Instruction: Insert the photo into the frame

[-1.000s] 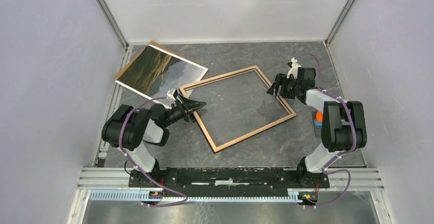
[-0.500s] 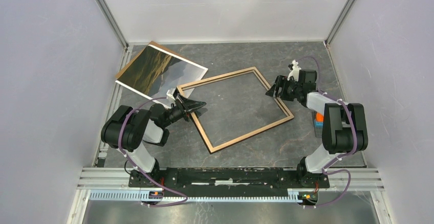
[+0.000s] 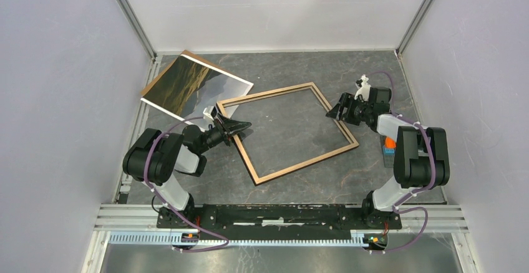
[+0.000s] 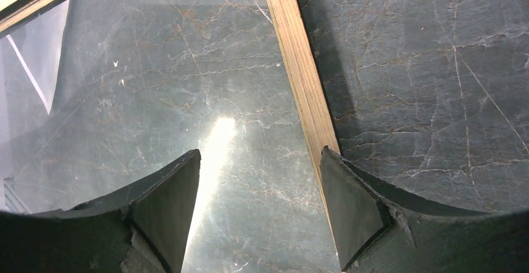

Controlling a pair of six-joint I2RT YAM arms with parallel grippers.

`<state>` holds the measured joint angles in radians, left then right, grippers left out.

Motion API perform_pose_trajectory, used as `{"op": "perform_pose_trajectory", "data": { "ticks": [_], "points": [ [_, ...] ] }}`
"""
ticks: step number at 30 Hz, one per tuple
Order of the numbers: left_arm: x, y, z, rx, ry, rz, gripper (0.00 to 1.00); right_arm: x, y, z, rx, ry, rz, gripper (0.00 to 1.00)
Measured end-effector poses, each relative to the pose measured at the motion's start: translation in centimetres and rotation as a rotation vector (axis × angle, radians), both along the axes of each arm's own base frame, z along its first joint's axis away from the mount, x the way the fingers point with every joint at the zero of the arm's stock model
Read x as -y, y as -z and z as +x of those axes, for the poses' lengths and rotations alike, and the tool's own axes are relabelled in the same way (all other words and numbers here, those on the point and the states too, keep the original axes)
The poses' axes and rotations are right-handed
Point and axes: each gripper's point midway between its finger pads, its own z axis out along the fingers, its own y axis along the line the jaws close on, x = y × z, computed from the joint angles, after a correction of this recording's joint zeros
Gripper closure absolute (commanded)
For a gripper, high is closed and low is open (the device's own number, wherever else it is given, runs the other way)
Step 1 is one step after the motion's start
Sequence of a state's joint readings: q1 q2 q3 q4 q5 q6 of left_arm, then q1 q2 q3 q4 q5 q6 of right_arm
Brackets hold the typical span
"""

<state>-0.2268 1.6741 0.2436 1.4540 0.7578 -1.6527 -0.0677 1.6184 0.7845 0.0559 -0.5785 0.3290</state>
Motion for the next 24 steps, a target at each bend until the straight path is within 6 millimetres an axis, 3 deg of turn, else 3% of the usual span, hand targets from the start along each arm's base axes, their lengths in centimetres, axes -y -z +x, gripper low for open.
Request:
{"op": "perform_pose_trajectory", "data": {
  "ticks": [18, 24],
  "points": [
    [-0.1, 0.7, 0.2, -0.033, -0.003, -0.002, 0.42, -0.8, -0.2, -0.9, 0.019, -0.022, 0.012, 0.24],
    [0.0, 0.8, 0.1, -0.035, -0.002, -0.002, 0.38, -1.7, 0.7, -2.5, -0.039, -0.047, 0.025, 0.24]
  ]
}}
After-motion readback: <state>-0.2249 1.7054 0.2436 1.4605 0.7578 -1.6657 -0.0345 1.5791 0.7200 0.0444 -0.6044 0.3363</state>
